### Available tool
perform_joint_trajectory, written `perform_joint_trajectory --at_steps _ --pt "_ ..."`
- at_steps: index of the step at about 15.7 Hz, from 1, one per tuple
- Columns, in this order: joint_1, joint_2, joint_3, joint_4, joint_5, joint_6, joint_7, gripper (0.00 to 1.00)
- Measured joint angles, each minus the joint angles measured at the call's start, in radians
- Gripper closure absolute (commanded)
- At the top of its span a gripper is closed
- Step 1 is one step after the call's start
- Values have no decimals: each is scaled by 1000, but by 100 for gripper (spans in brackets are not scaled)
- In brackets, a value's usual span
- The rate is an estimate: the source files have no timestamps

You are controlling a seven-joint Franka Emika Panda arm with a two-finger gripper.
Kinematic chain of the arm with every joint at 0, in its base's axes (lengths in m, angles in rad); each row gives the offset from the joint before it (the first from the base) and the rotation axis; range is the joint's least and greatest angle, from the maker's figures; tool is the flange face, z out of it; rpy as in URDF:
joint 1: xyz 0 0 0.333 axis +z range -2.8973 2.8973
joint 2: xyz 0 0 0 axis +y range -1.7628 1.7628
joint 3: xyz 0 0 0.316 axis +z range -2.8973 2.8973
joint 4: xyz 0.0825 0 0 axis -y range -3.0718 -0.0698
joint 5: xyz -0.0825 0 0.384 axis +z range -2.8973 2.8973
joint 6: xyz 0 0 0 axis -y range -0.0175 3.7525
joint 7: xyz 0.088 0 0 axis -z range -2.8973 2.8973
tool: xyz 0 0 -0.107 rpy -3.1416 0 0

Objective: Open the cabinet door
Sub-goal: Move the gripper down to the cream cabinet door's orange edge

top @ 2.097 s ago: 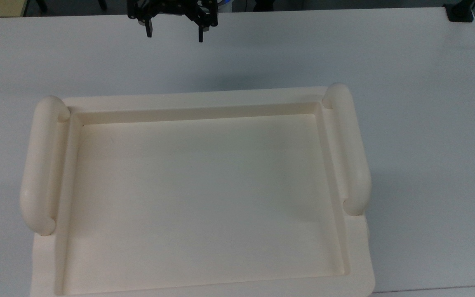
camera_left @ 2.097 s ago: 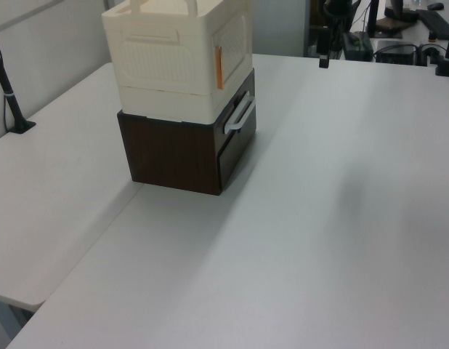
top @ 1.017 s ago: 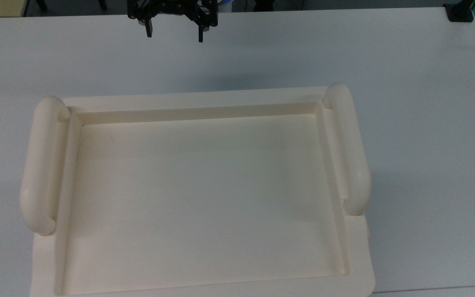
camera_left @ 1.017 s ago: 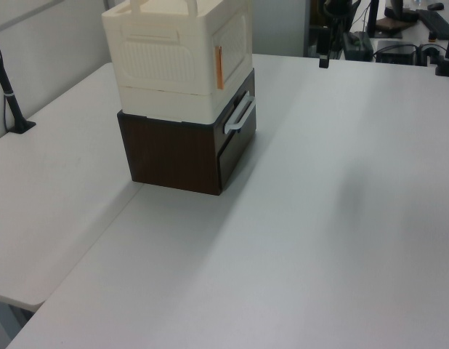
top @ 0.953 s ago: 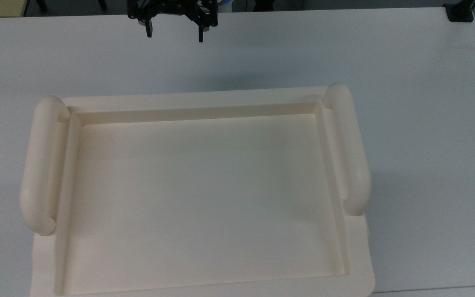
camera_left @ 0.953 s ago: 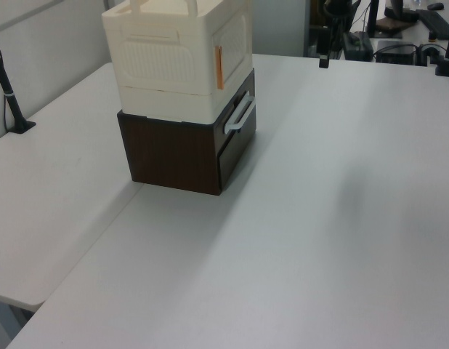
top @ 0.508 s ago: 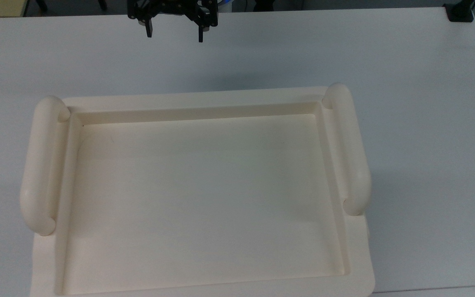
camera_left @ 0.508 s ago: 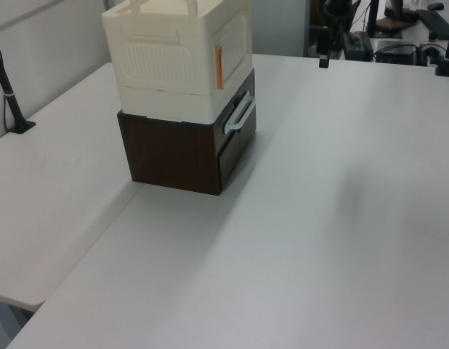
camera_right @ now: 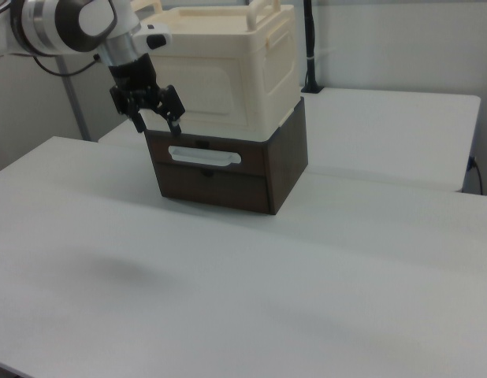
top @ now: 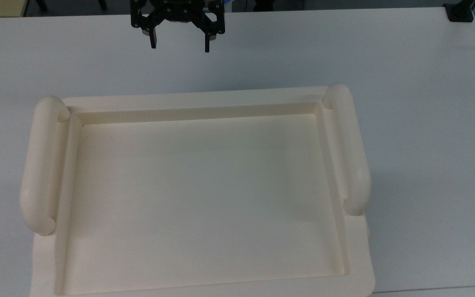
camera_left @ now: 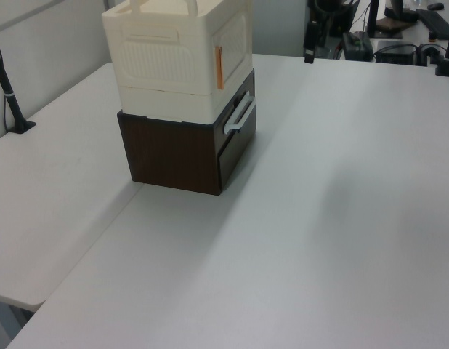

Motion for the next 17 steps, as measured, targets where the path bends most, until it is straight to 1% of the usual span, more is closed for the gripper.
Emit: perform_joint_trajectory --at_steps 2,5,9,13,15,17 --pt "24 46 1 61 24 5 18 0" --pt "74 112 2 119 27 110 92 0" --pt "133 146 2 140 27 245 133 0" --pt "159 162 2 143 25 398 133 0" --pt "160 169 2 144 10 444 133 0" --pt "161 174 2 144 -25 475 133 0"
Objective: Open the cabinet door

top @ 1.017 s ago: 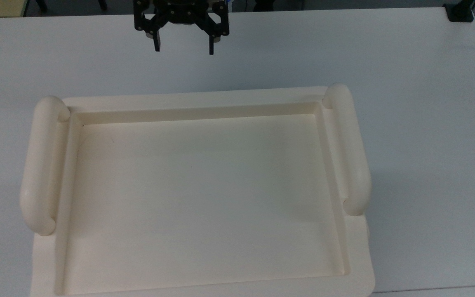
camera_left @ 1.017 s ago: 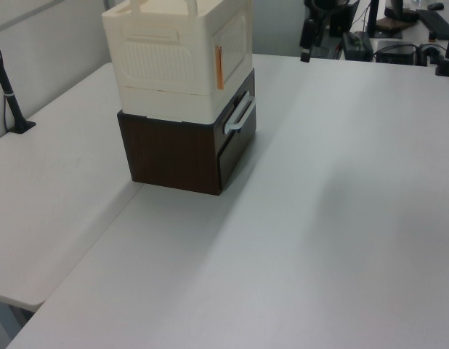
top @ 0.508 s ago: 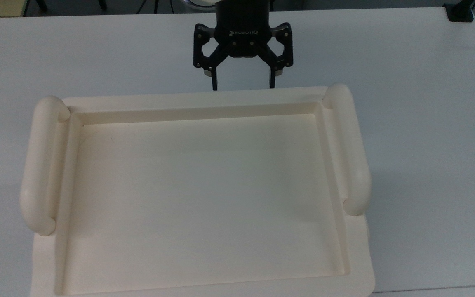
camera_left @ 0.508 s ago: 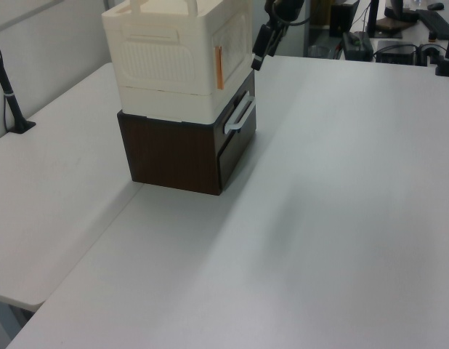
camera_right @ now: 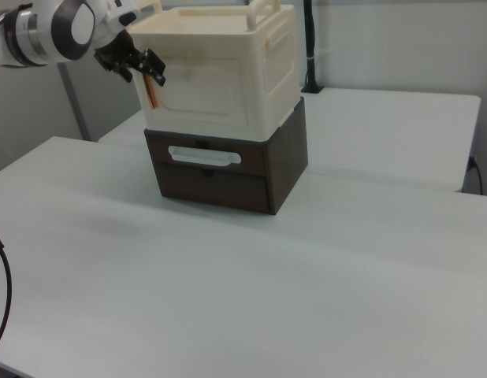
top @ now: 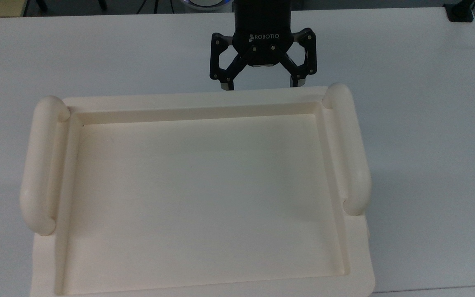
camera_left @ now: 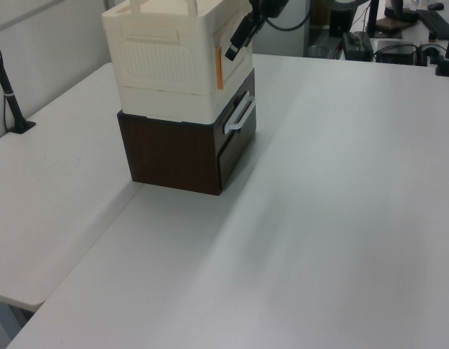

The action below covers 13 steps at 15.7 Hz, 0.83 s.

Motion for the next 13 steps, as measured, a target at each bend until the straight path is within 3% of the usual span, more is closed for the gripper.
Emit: perform_joint_trajectory --at_steps 3,9,11,13 --pt "5 10 1 0 -39 39 0 1" --pt "31 18 1 0 -89 69 0 16" --pt "34 21 1 0 -97 69 0 22" --pt "35 24 1 0 -100 69 0 36"
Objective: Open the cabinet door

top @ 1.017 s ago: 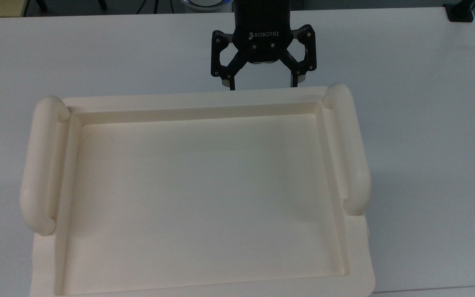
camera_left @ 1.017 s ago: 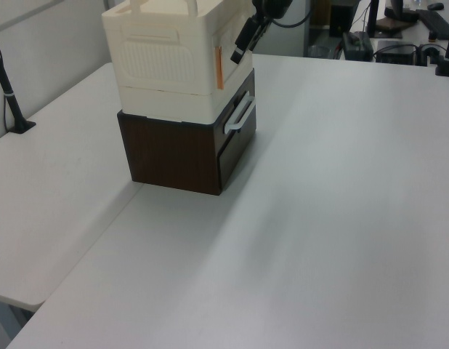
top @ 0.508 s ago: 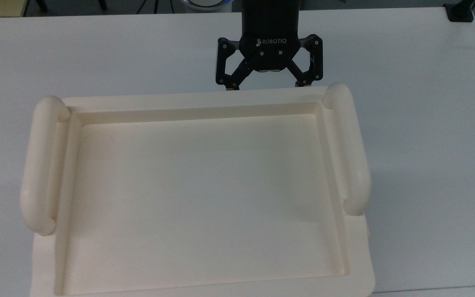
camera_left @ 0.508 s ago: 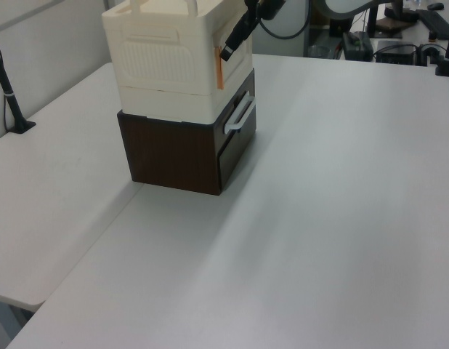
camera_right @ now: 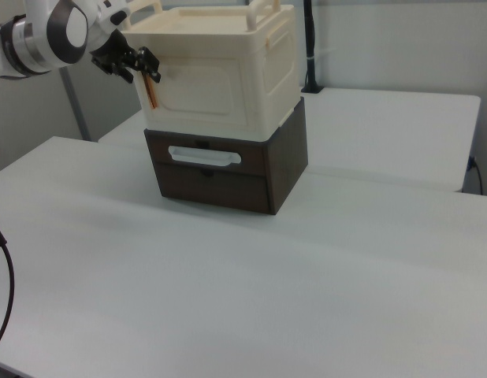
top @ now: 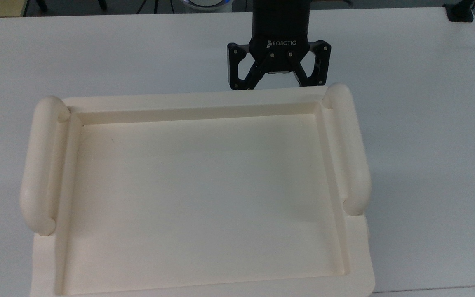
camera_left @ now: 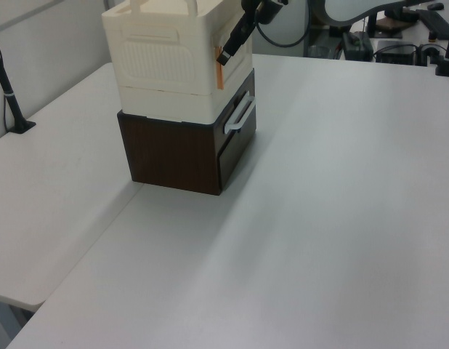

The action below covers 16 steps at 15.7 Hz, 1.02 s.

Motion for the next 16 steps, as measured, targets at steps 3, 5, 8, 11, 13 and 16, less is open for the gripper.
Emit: perform_joint_trajectory --at_steps 3,5,8,11,13,16 --pt "0 10 0 0 -6 0 0 42" --pt "0 16 0 0 -6 0 0 50" --pt "0 18 0 0 -6 0 0 62" --pt "-1 18 0 1 -6 0 0 76" --pt "-1 18 0 1 -6 1 0 76" --pt "1 18 2 1 -6 1 0 81"
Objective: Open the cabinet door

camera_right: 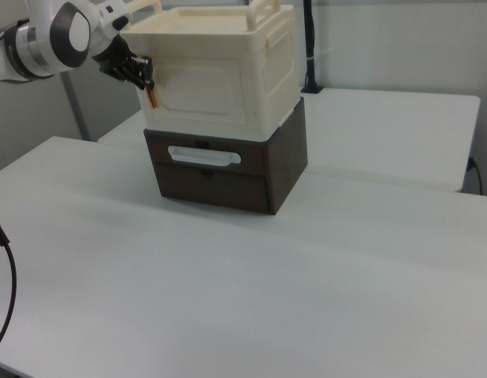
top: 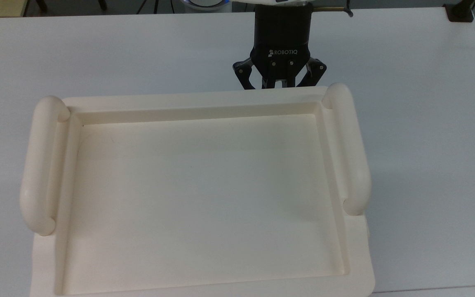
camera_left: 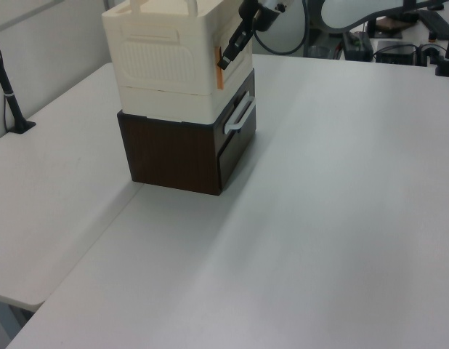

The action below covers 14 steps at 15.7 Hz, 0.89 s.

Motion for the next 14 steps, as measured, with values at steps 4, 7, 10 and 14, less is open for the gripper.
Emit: perform_joint_trajectory --at_steps 4,7,10,14 --pt "1 0 1 0 1 0 0 86" --pt "2 0 1 0 1 -1 3 86" --pt "3 -7 3 1 2 -36 25 86" --pt "5 -43 10 5 7 -173 32 48"
